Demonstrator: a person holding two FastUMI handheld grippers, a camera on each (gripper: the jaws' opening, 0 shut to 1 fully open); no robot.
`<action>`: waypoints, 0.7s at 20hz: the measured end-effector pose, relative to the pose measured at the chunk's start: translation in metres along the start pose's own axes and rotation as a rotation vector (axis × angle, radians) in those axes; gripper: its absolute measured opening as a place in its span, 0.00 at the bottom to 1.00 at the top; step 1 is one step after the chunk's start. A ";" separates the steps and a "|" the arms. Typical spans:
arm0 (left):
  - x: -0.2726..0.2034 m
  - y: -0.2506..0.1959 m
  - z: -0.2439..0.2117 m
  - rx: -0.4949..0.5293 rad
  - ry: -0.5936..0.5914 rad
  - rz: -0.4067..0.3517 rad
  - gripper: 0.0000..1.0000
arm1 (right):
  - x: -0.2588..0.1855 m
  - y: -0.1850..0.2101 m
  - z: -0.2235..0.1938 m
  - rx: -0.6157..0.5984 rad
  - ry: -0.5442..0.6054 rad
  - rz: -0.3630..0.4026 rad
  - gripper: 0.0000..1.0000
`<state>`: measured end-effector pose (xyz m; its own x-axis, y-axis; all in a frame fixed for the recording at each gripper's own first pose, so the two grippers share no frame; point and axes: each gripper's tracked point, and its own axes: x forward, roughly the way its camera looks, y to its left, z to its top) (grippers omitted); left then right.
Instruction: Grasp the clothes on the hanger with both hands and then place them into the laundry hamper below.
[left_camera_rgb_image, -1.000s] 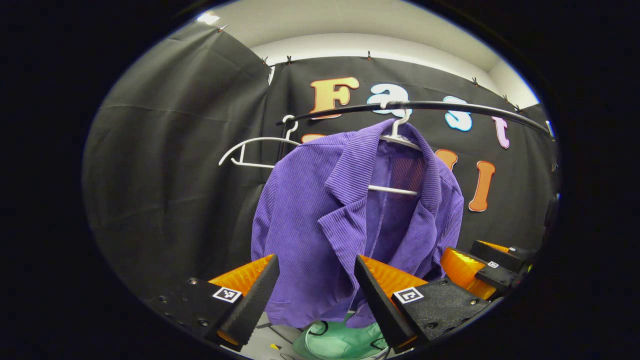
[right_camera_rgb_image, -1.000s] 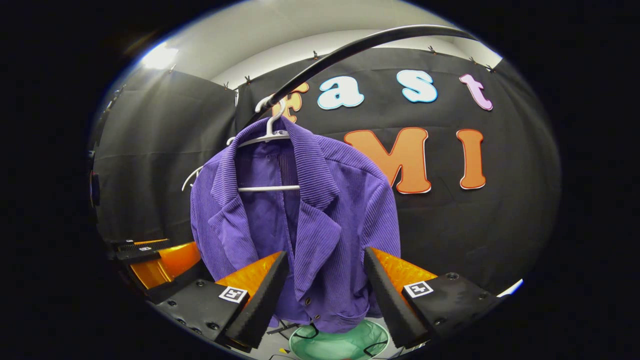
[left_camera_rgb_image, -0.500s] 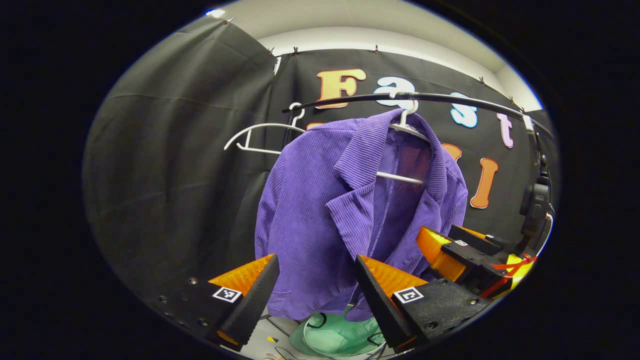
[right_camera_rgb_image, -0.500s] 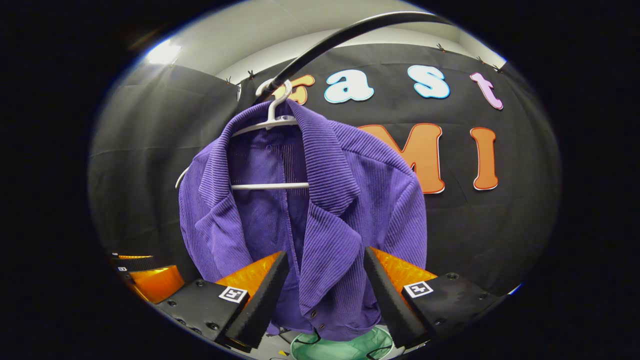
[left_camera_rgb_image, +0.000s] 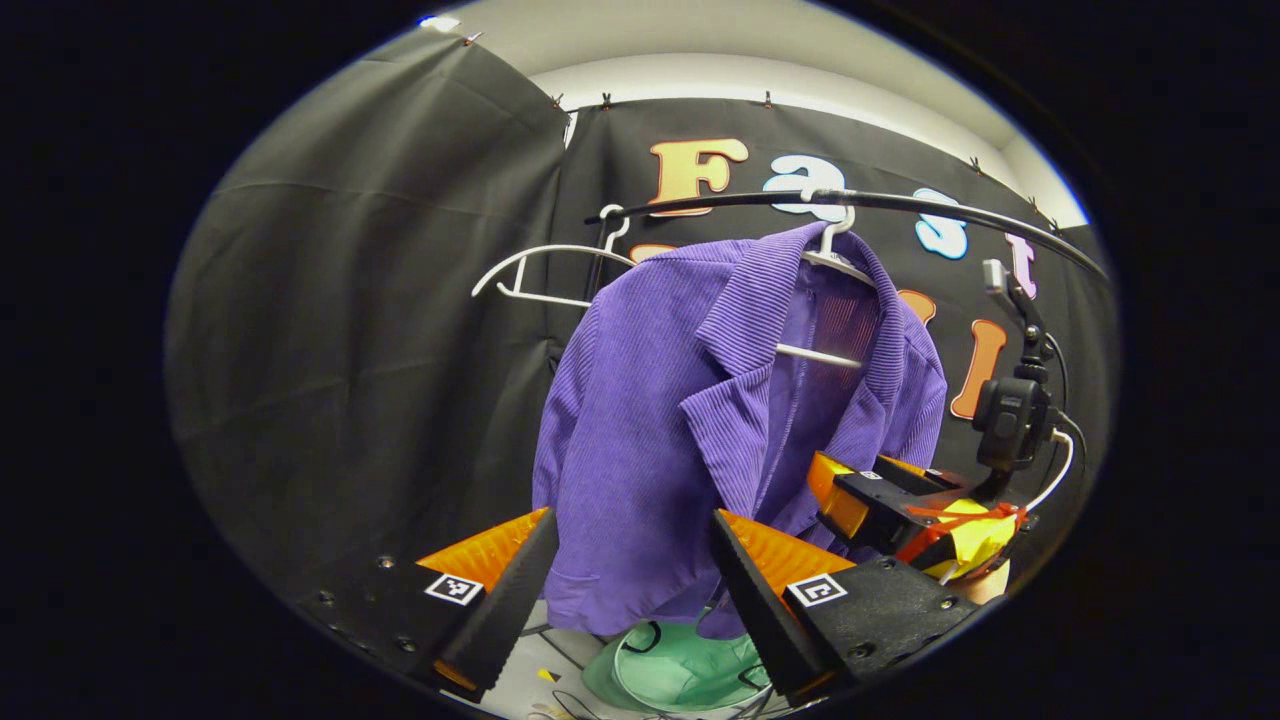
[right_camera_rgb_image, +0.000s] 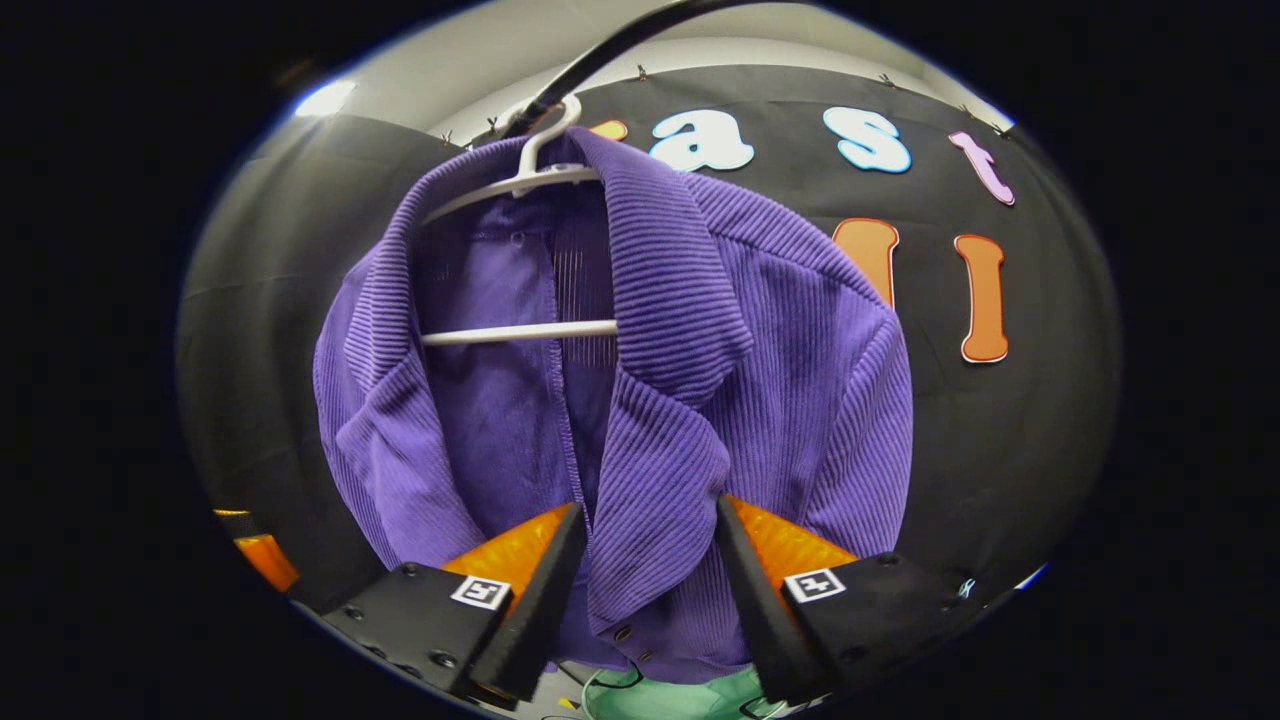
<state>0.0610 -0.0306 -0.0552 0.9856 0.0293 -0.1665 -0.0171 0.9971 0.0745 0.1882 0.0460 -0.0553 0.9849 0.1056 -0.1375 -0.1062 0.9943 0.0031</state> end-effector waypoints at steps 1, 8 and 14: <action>0.000 0.002 0.000 0.004 0.000 0.005 0.96 | 0.003 -0.001 -0.002 0.005 0.008 0.000 0.85; 0.005 0.001 0.006 -0.025 -0.012 -0.012 0.95 | -0.006 -0.004 -0.002 -0.017 0.005 0.021 0.14; 0.026 -0.028 0.011 0.017 -0.041 -0.077 0.95 | -0.017 -0.009 0.001 -0.006 -0.002 0.033 0.14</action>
<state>0.0886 -0.0582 -0.0507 0.9899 -0.0505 -0.1323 0.0615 0.9949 0.0802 0.1729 0.0348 -0.0523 0.9812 0.1382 -0.1350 -0.1392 0.9903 0.0021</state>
